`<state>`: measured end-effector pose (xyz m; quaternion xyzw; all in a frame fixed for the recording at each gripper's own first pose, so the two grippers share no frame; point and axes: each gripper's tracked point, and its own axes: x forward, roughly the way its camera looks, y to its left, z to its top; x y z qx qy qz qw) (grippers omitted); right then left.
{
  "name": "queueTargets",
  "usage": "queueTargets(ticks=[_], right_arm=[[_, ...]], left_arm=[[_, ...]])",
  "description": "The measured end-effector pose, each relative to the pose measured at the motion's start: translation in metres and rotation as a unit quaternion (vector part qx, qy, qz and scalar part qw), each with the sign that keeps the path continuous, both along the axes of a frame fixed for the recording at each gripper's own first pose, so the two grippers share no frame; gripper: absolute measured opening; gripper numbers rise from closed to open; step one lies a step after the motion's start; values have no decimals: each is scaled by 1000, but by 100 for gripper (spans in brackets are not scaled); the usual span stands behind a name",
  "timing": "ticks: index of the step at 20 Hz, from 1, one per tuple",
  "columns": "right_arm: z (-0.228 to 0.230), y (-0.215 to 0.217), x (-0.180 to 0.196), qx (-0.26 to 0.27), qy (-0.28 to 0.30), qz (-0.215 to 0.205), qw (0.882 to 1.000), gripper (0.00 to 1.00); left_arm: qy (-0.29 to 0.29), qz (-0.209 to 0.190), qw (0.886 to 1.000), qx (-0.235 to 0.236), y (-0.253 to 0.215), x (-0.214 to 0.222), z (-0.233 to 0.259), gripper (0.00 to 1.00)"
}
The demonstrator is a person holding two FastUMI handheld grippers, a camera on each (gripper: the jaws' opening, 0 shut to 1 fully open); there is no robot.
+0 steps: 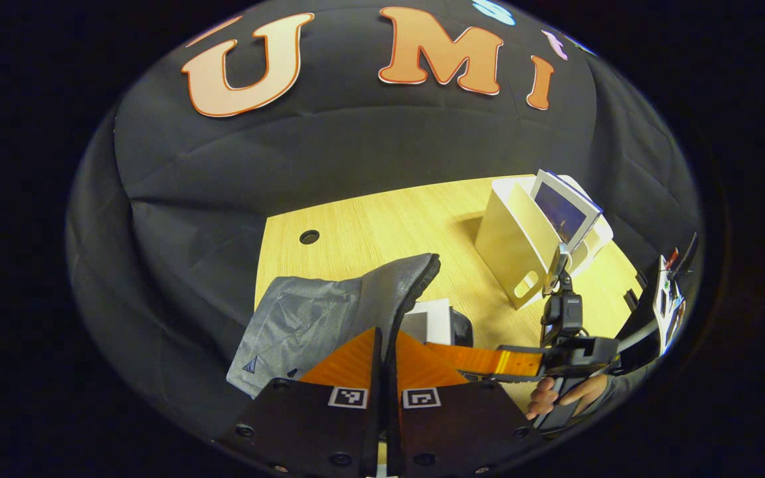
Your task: Open the schoolbag, grab two books from the bookshelf and put them into the schoolbag.
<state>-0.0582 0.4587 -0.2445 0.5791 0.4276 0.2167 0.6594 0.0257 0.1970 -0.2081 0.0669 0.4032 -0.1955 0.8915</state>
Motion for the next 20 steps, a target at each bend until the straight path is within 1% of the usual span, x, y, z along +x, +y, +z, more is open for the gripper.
queueTargets(ticks=[1, 2, 3, 5, 6, 7, 8, 10, 11, 12, 14, 17, 19, 20], right_arm=[[-3, 4, 0, -6, -4, 2, 1000, 27], [-8, 8, 0, -13, -7, 4, 1000, 16], [-10, 9, 3, -17, -6, 3, 1000, 27], [-22, 12, 3, -50, 10, 22, 998, 29], [-30, 5, -3, -79, 24, 39, 996, 35], [-38, 3, -5, -99, 35, 56, 993, 38], [-38, 0, -12, -106, 42, 64, 991, 70], [-33, -14, -19, -122, 48, 81, 988, 72], [-32, -24, -23, -138, 52, 90, 985, 93], [-25, -39, -27, -152, 48, 94, 983, 97], [-18, -67, -26, -187, 35, 97, 977, 98], [2, -97, -26, -218, 16, 112, 969, 98], [8, -125, -21, -256, 1, 116, 960, 98], [12, -138, -20, -275, -4, 118, 954, 98]], left_arm=[[-2, -6, 1000, 1, -5, 1, 3, 5], [-3, -9, 1000, 3, -9, 1, 3, 5], [-2, -10, 1000, 6, -8, 1, 2, 5], [-2, -4, 1000, 8, -2, 0, 2, 5], [-2, 1, 1000, 10, 3, 2, -1, 5], [2, 3, 1000, 10, 7, 2, -3, 5], [1, 3, 1000, 11, 8, 2, -3, 5], [-1, 0, 1000, 15, 8, 4, -3, 5], [-1, -2, 1000, 18, 8, 5, -5, 2], [0, -2, 1000, 19, 7, 4, -6, 5], [5, -1, 1000, 16, 6, 4, -7, 5], [8, 5, 1000, 15, 3, 7, -14, 5], [9, 9, 1000, 17, 2, 7, -17, 5], [11, 11, 1000, 18, 2, 7, -19, 2]])
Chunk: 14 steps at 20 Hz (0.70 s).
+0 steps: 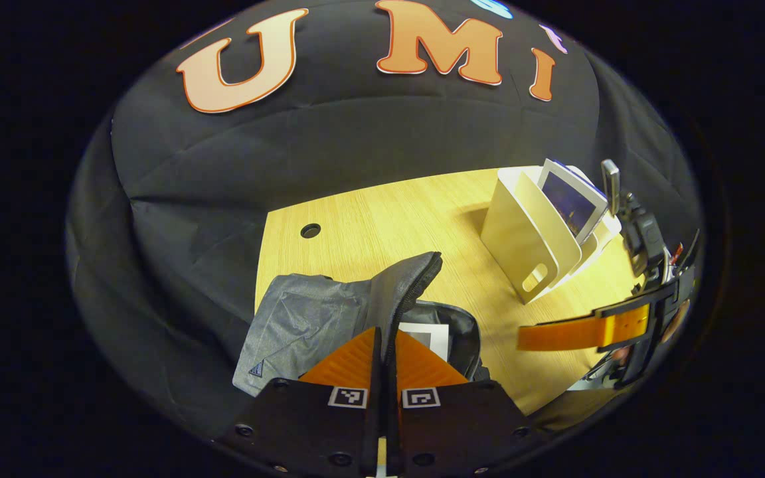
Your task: Open the schoolbag, grab two books from the bookshelf and put them into the schoolbag.
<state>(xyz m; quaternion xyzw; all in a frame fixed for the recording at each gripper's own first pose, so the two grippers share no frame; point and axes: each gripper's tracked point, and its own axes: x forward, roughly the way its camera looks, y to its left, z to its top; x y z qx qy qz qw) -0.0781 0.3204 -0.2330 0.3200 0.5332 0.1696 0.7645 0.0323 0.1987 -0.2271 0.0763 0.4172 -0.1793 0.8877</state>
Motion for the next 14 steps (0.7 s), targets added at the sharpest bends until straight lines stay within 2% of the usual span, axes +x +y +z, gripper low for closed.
queueTargets(ticks=[1, 7, 14], right_arm=[[5, -13, 2, -14, -5, 5, 1000, 98], [28, -93, 19, -104, -22, 39, 994, 98], [55, -155, 40, -163, -34, 88, 982, 99]], left_arm=[[0, 2, 1000, 0, -1, -1, 0, 5], [8, 18, 1000, -2, -8, -8, -8, 5], [20, 46, 999, -5, -16, -13, -18, 5]])
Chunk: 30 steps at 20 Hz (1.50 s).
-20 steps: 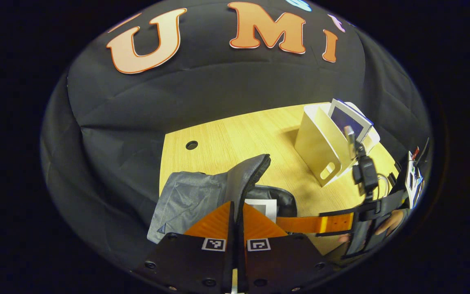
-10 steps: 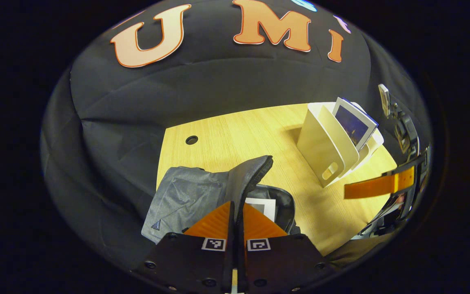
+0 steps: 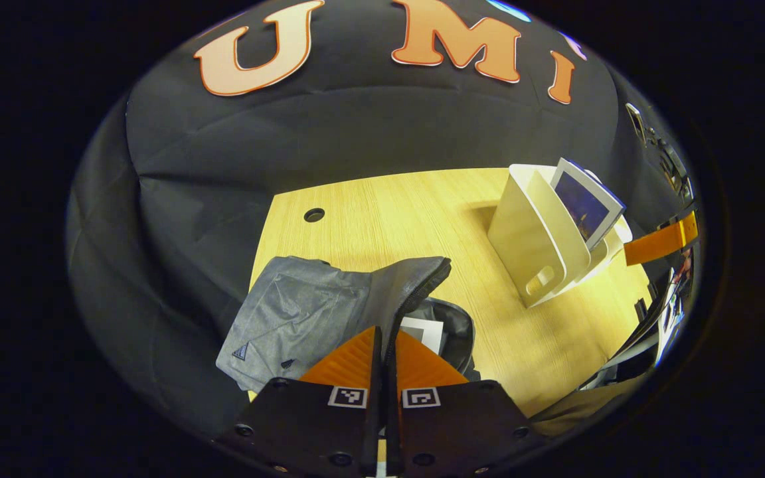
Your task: Open the schoolbag, grab two books from the bookshelf and put them into the schoolbag.
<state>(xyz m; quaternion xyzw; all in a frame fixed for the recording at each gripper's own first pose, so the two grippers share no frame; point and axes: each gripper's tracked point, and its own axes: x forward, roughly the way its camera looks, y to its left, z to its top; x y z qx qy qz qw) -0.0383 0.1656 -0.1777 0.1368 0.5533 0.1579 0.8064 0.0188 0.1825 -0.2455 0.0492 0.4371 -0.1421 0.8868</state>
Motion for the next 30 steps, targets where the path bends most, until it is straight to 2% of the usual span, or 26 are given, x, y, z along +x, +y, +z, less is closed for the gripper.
queueTargets(ticks=[4, 5, 10, 15, 19, 23, 26, 27, 28, 30], right_arm=[[13, -39, 26, -54, -14, 19, 998, 99], [16, -47, 33, -63, -14, 20, 998, 98], [27, -66, 69, -85, -28, 38, 995, 98], [14, -69, 96, -88, -4, 66, 994, 97], [-10, -72, 120, -93, 20, 71, 993, 95], [-41, -72, 138, -101, 45, 71, 991, 86], [-55, -72, 149, -105, 58, 59, 991, 72], [-59, -72, 151, -106, 62, 57, 991, 80], [-63, -72, 151, -106, 68, 55, 991, 61], [-66, -79, 155, -112, 72, 39, 990, 52]], left_arm=[[3, 15, 1000, 3, -2, 0, -2, 7], [4, 19, 1000, 4, 0, -1, -4, 5], [11, 47, 999, 3, -3, -9, -6, 5], [12, 69, 997, 18, 3, -19, -7, 5], [16, 88, 995, 36, 4, -28, -9, 5], [28, 111, 992, 45, 4, -36, -12, 5], [33, 126, 990, 53, 5, -41, -12, 5], [36, 130, 989, 55, 6, -41, -12, 5], [37, 134, 989, 57, 6, -42, -13, 5], [42, 138, 988, 59, 6, -44, -14, 5]])
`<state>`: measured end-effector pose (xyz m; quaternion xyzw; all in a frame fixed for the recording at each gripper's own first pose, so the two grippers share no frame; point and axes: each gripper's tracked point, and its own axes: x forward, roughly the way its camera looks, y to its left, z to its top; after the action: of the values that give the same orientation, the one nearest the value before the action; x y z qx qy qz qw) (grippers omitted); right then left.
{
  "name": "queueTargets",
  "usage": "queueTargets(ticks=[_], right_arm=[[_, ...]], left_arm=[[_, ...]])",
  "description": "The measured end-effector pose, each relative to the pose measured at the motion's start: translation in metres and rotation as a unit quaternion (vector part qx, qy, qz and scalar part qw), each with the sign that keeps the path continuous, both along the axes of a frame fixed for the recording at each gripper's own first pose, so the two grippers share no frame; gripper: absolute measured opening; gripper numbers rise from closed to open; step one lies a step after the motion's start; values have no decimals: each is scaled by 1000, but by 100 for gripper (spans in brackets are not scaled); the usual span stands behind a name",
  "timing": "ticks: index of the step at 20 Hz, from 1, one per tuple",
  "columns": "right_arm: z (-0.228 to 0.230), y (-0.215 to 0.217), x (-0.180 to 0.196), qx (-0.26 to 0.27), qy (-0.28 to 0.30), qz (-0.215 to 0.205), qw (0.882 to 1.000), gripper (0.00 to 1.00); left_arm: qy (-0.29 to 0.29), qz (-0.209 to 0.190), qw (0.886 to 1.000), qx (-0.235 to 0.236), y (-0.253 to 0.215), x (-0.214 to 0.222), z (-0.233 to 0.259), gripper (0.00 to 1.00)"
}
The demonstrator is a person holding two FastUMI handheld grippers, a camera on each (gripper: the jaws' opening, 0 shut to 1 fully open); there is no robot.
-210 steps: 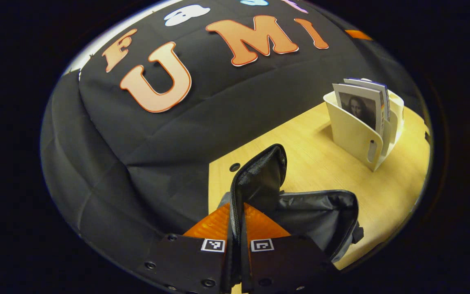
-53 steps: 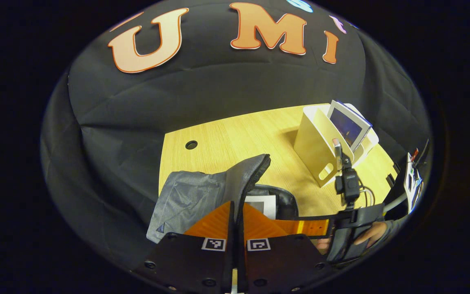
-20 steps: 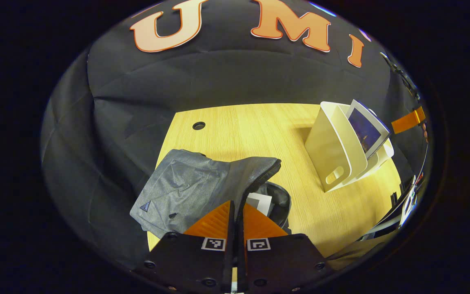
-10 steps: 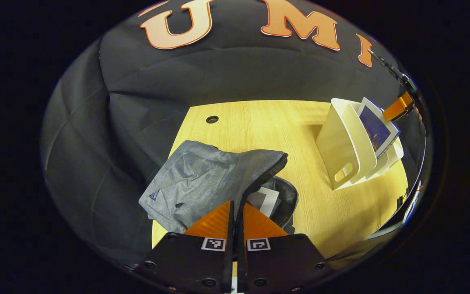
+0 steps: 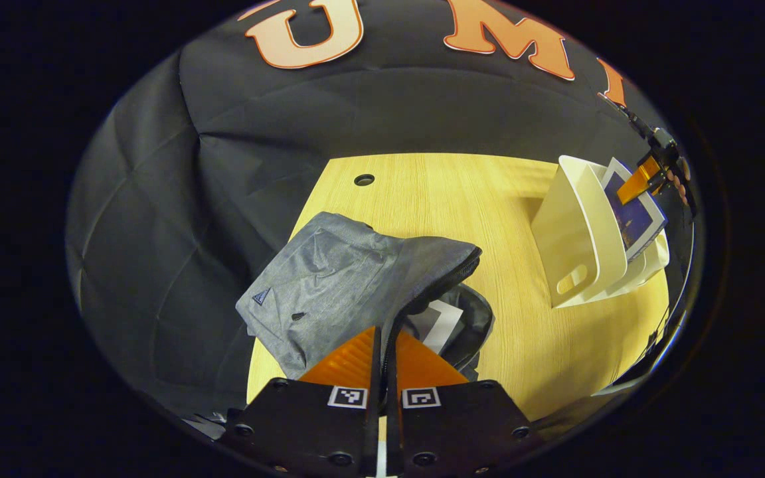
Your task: Open the schoolbag, grab two books from the bookshelf and put them into the schoolbag.
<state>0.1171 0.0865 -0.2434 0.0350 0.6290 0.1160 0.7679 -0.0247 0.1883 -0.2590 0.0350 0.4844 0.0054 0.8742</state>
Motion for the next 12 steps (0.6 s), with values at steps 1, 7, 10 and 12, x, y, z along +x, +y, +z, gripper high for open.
queueTargets(ticks=[1, 7, 10, 12], right_arm=[[-1, -4, 3, -8, -6, -13, 1000, 49], [3, -20, 1, -12, 3, -43, 999, 36], [12, -27, -3, -11, -5, -56, 998, 36], [22, -32, -8, -11, -10, -68, 998, 35]], left_arm=[[2, 1, 1000, 1, -1, 1, 0, 5], [6, -16, 1000, 11, -1, 9, 0, 5], [5, -26, 1000, 9, -2, 10, -2, 5], [3, -32, 999, 2, -2, 10, -2, 5]])
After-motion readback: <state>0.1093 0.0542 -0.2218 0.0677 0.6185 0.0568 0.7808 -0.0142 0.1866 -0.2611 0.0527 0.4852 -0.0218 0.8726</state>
